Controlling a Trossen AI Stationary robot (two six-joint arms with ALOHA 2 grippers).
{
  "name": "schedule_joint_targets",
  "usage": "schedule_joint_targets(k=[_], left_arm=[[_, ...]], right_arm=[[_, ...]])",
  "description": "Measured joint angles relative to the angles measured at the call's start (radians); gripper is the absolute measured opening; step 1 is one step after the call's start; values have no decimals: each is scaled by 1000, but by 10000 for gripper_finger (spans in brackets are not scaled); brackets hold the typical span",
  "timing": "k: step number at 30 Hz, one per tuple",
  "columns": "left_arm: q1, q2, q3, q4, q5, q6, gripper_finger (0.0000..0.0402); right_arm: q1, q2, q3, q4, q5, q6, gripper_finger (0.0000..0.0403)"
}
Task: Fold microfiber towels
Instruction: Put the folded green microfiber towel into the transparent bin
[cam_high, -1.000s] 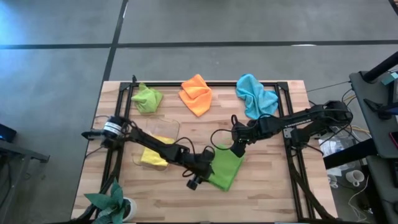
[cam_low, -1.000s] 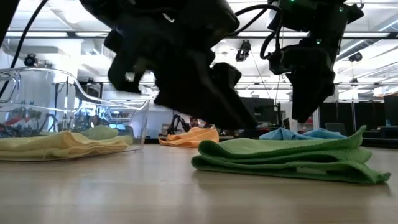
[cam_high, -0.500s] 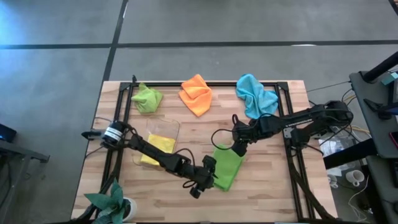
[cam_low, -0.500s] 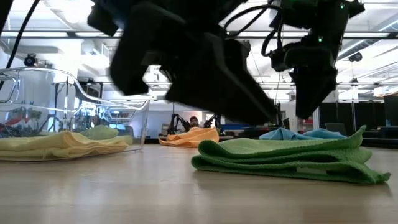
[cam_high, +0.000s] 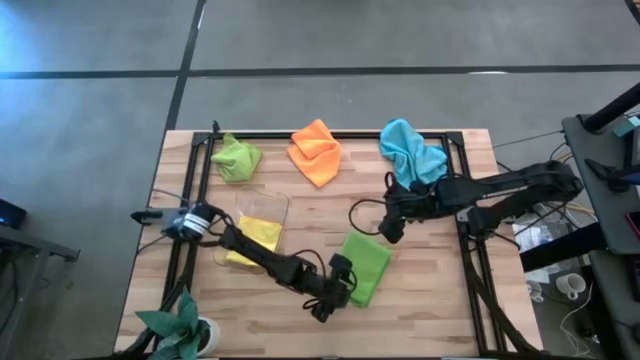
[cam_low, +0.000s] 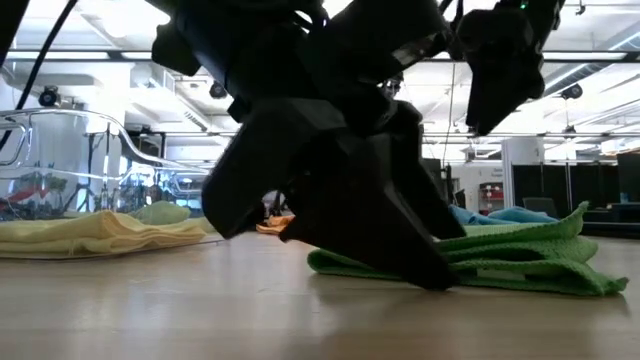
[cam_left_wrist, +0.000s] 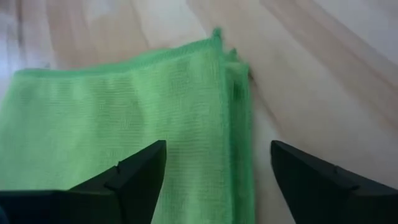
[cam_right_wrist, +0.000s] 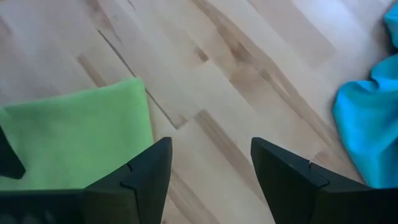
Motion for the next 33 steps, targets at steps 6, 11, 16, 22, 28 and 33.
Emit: schedule_joint_targets(k=[6,11,16,22,28,33], left_arm=[[10,6,1,-23,10,-39,205],[38,17,-5,-61,73,-62,87],[77,25,-6,-100,81,-50,11],[128,-40,-5,-249,119,98,3],[229,-146,-15,-509,135,339,1],[382,-228,-6,-638,130,441,1]], right_arm=[[0,-40,1,-16,0,11,217],[0,-47,11,-21,-1,19,217],[0,-47,20,-20,-1,19,217],[2,-47,21,-19,-1,23,217],[9,-48,20,-20,-5,38,217],[22,-48,20,-19,-5,38,217]])
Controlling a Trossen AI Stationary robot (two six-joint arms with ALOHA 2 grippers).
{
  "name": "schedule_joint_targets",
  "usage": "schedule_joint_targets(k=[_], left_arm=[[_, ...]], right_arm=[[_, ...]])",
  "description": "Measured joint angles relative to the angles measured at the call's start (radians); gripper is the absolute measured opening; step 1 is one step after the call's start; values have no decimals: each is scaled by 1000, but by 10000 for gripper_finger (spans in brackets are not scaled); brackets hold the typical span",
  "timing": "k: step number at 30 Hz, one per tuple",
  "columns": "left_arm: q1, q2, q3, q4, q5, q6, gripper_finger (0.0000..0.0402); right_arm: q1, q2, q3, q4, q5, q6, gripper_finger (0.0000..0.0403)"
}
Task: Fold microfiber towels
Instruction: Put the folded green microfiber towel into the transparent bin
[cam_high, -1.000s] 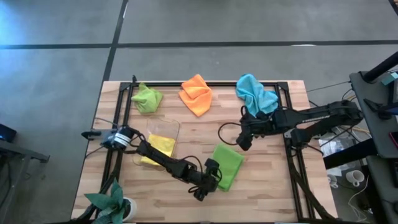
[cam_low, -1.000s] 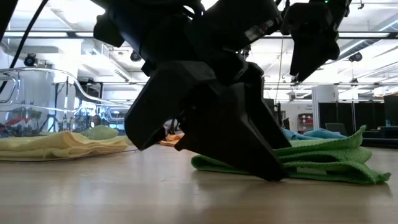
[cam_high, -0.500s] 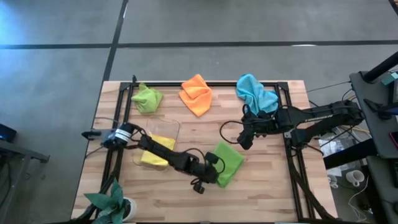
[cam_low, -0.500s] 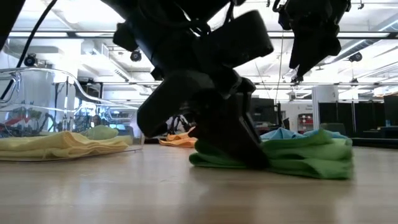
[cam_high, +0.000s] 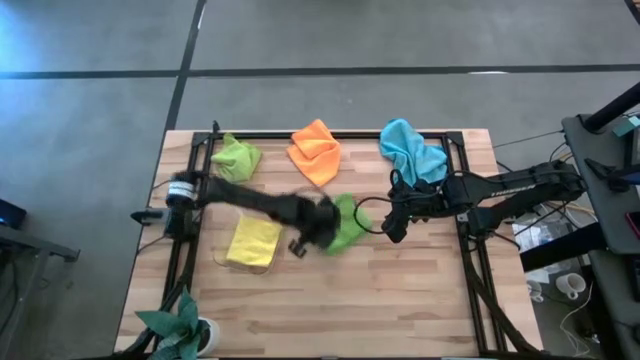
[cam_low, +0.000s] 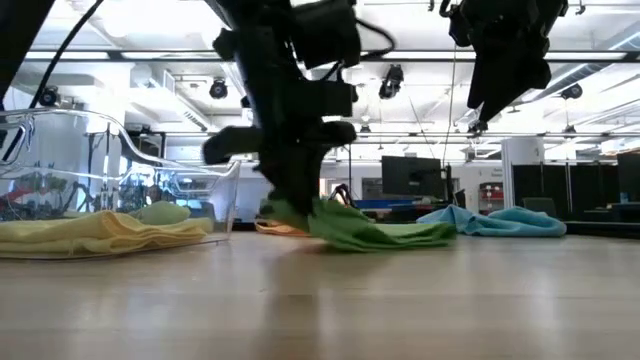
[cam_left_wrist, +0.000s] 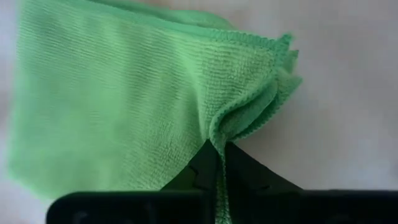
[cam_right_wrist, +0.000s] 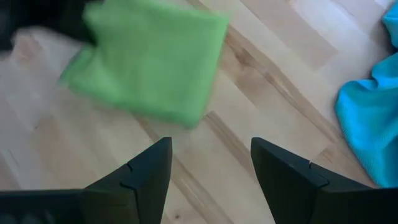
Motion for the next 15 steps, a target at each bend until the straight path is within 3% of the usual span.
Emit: schedule_joint_targets(k=[5,15], left_arm=[[134,-49,30,-101,8,55,1],[296,-147,98,-258,29,56,0]], right_arm=[[5,0,0,-1,0,0,217],[6,1,-1,-6,0,-4,217]])
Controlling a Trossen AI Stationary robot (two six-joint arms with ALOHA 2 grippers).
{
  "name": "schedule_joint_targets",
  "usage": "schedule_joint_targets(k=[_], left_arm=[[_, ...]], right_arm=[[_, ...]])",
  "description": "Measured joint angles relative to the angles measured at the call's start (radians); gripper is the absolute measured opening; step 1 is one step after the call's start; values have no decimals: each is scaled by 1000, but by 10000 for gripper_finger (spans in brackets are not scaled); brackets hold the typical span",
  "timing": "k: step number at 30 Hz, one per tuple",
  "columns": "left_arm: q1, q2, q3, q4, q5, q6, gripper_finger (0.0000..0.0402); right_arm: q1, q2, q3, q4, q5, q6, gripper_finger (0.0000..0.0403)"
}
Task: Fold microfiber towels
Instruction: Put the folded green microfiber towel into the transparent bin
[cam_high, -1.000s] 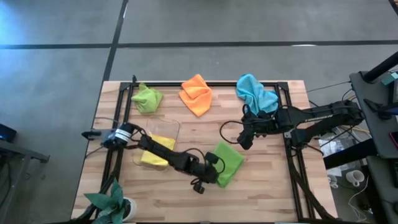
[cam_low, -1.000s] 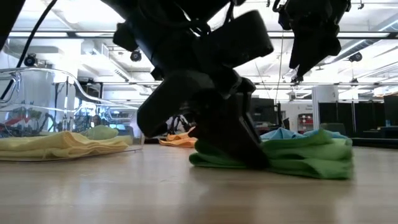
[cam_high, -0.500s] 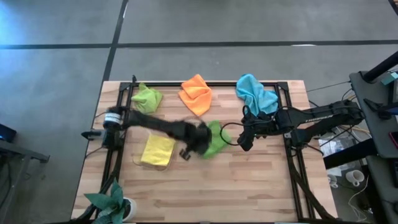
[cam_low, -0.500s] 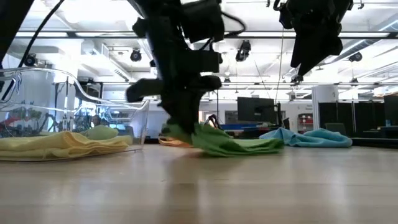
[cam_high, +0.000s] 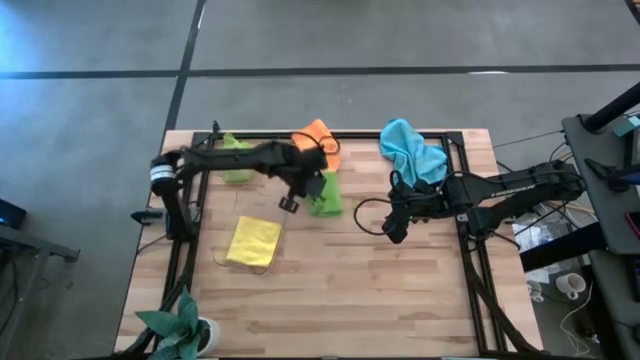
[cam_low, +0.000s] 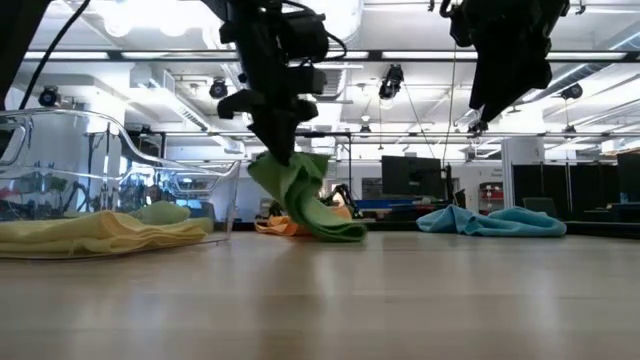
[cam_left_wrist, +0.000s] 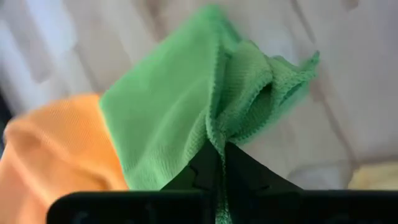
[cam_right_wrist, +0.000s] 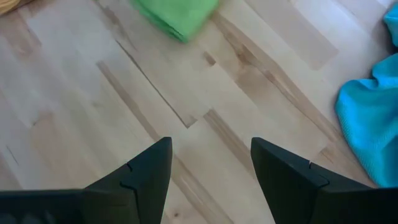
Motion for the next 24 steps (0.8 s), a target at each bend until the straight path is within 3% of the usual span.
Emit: schedule_joint_targets(k=[7,16,20,24], left_arm=[[111,-7,-19,-108,-48,-9,0],[141,-70,-1,-303,-77,-88,0],[142,-130,-2,-350,-34,-153,0],[142,-192,-5,-383,72,-222,0]], right_arm=[[10,0,0,-8,-4,-2,217],[9,0,-1,-26,-2,-56,217],[9,0,-2,-25,4,-65,217],[9,1,-5,-24,4,-62,217]])
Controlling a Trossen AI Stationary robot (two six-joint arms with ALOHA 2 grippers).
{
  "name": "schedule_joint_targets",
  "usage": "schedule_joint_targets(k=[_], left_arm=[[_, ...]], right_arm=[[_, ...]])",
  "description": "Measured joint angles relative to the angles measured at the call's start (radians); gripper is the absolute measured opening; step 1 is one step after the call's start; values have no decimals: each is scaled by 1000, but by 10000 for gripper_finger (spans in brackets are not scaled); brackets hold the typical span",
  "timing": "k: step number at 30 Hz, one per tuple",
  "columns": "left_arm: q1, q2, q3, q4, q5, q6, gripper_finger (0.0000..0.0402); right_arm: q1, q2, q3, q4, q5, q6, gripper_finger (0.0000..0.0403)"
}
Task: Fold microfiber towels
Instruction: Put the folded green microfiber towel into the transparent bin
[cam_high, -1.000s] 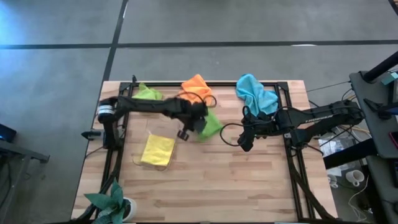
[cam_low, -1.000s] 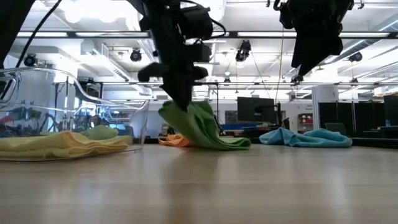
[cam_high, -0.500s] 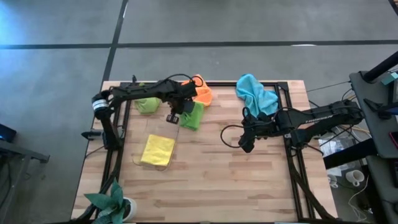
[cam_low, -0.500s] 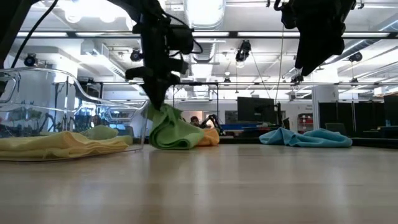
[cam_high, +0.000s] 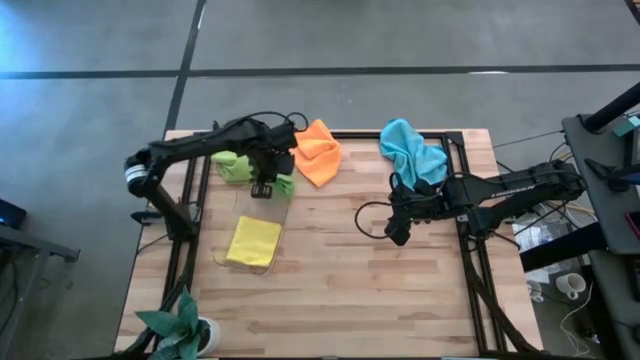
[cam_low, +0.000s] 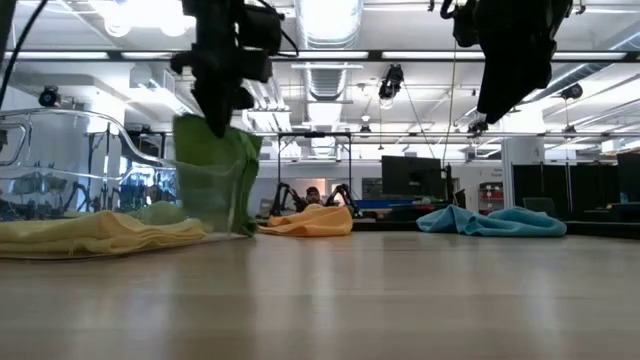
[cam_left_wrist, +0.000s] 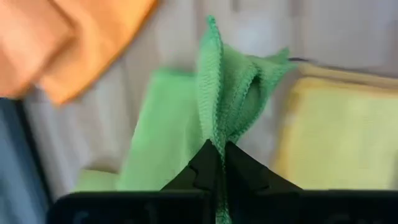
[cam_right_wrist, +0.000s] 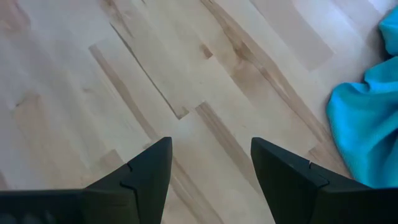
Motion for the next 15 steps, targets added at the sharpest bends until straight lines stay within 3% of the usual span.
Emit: schedule_joint_targets(k=[6,15], left_arm=[[-33,-71,-31,-41,83,-101,0],[-132,-116,-166,-60,110,-181,0]], right_arm=[[0,0,0,1,0,2,217],[0,0,0,5,0,12,217]])
